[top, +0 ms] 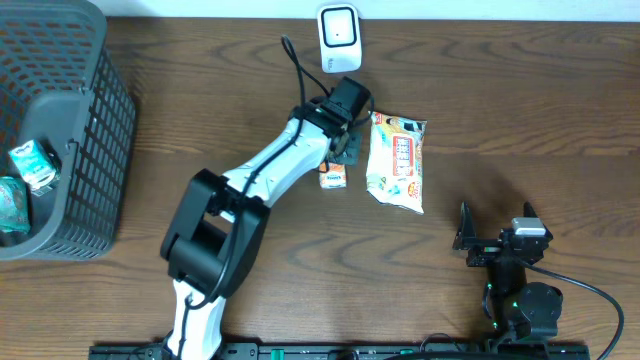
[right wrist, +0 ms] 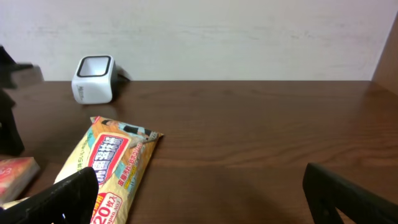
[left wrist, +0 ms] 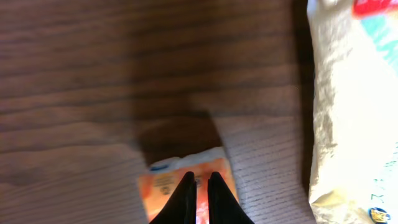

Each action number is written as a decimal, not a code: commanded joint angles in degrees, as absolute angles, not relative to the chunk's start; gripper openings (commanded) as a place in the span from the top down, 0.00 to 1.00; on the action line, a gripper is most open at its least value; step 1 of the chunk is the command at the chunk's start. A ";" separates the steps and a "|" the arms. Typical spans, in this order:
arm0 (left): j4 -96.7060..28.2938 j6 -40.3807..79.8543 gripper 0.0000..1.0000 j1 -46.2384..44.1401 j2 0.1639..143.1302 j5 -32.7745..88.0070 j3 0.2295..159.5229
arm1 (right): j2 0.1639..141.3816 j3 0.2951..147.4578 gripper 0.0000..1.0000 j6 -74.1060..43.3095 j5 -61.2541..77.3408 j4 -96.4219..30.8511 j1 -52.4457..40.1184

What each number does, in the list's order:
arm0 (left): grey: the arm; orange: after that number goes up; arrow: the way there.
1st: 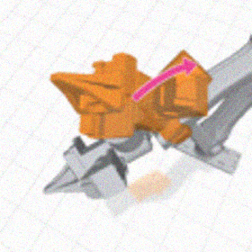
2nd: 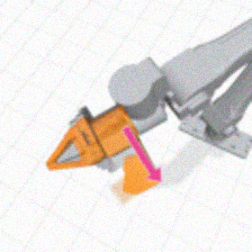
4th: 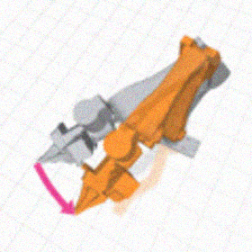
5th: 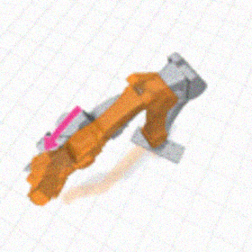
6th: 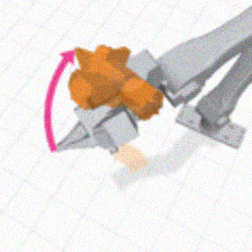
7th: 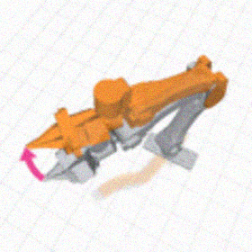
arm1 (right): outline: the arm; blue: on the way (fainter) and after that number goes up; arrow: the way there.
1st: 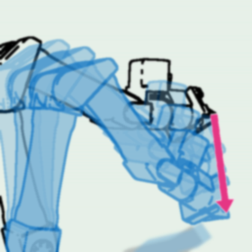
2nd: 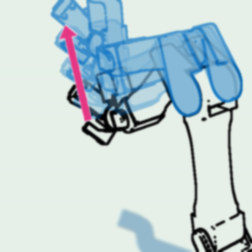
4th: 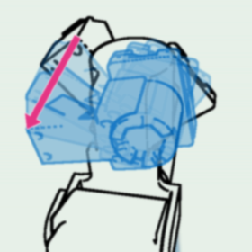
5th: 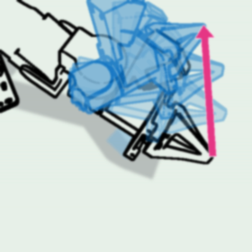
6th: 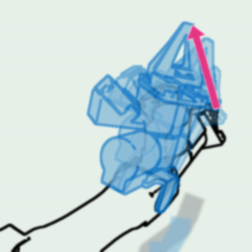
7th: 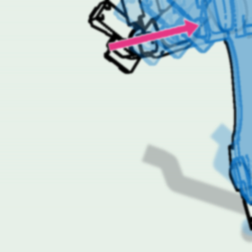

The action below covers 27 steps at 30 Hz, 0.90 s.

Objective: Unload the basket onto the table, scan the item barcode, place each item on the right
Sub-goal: 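Lower the orange package onto the table left of the wipe pack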

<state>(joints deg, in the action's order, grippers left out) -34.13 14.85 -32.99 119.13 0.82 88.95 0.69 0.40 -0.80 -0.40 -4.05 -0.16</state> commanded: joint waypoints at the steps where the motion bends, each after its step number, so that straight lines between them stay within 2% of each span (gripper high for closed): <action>1: -34.72 15.11 0.90 -31.42 112.84 -0.95 88.84 | 0.40 0.32 0.01 -1.04 -0.32 -4.29 0.30; 6: -38.35 15.68 0.67 -28.86 111.13 -0.89 88.84 | 0.40 0.32 0.01 -1.02 -0.32 -4.29 0.30; 10: -42.11 19.51 0.67 -28.03 111.85 -0.14 87.70 | 0.40 0.32 0.01 -1.02 -0.32 -4.29 0.30; 18: -40.62 26.52 0.68 -28.10 115.70 6.46 84.27 | 0.40 0.32 0.01 -1.02 -0.32 -4.29 0.30; 23: -38.33 26.52 0.67 -28.34 119.59 14.87 84.27 | 0.43 0.32 0.01 -1.02 -0.32 -4.29 0.30; 27: -38.04 26.92 0.64 -28.93 121.95 15.73 84.27 | 0.43 0.32 0.01 -1.02 -0.32 -4.29 0.30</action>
